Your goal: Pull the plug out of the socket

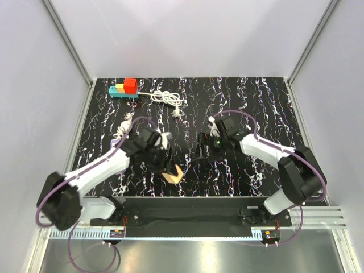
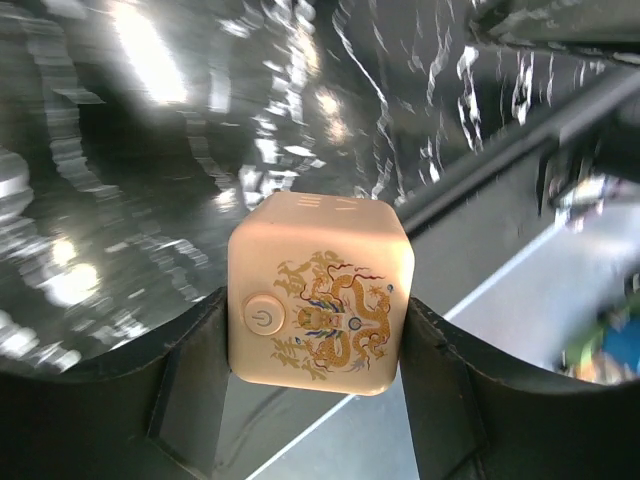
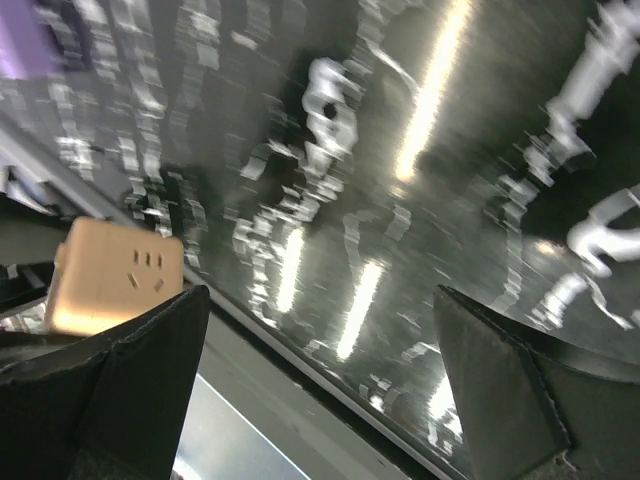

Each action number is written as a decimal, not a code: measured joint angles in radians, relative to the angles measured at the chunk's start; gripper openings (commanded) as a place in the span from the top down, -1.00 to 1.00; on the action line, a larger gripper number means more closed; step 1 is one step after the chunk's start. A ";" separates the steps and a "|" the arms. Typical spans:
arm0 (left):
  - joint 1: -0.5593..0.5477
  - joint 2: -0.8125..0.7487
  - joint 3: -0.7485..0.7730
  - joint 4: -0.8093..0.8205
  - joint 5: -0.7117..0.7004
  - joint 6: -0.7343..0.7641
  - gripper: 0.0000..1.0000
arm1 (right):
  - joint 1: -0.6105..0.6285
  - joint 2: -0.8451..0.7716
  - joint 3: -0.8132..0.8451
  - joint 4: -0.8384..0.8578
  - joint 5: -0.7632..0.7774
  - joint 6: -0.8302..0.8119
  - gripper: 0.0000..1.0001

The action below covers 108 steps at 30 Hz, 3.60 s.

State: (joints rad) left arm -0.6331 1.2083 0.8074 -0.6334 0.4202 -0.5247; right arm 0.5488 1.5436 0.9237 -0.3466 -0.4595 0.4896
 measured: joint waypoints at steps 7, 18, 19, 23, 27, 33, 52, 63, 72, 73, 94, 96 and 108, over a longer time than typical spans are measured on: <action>-0.090 0.253 0.024 0.082 0.106 0.008 1.00 | -0.076 -0.068 -0.115 -0.007 -0.004 -0.007 -0.99; -0.101 0.397 0.111 0.119 0.187 0.085 0.93 | -0.126 -0.154 -0.134 -0.007 -0.031 -0.032 -0.99; -0.101 0.417 0.120 0.114 0.193 0.090 0.89 | -0.127 -0.153 -0.133 -0.007 -0.035 -0.034 -0.99; -0.101 0.445 0.157 0.090 0.190 0.116 0.50 | -0.135 -0.153 -0.134 -0.007 -0.051 -0.042 -0.99; -0.104 0.457 0.193 0.051 0.147 0.139 0.08 | -0.137 -0.150 -0.134 -0.006 -0.056 -0.053 -0.99; -0.106 0.463 0.227 0.016 0.091 0.159 -0.35 | -0.137 -0.127 -0.137 -0.006 -0.057 -0.068 -0.99; -0.106 0.465 0.265 -0.030 -0.107 0.213 -0.79 | -0.138 -0.089 -0.140 -0.006 -0.082 -0.084 -0.99; -0.105 0.465 0.266 -0.050 -0.271 0.218 -0.98 | -0.138 -0.081 -0.141 0.005 -0.097 -0.087 -1.00; -0.111 0.426 0.274 -0.054 -0.305 0.209 -0.98 | -0.138 -0.080 -0.144 0.012 -0.110 -0.086 -0.99; -0.114 0.412 0.281 -0.055 -0.305 0.207 -0.98 | -0.138 -0.079 -0.144 0.012 -0.109 -0.086 -0.99; 0.417 0.131 0.254 -0.118 -0.533 0.218 -0.98 | -0.130 -0.100 -0.146 0.066 -0.148 0.028 -0.99; 0.447 0.147 0.239 -0.127 -0.571 0.218 -0.98 | -0.127 -0.138 -0.146 0.065 -0.174 0.029 -0.99; 0.584 0.364 0.222 -0.105 -0.626 0.274 -0.88 | -0.117 -0.411 -0.138 0.000 -0.216 0.038 -0.99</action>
State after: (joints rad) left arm -0.0490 1.5726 1.0294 -0.7383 -0.2054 -0.2504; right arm 0.4320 1.1328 0.7860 -0.3462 -0.6758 0.5274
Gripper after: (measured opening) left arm 0.964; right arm 0.994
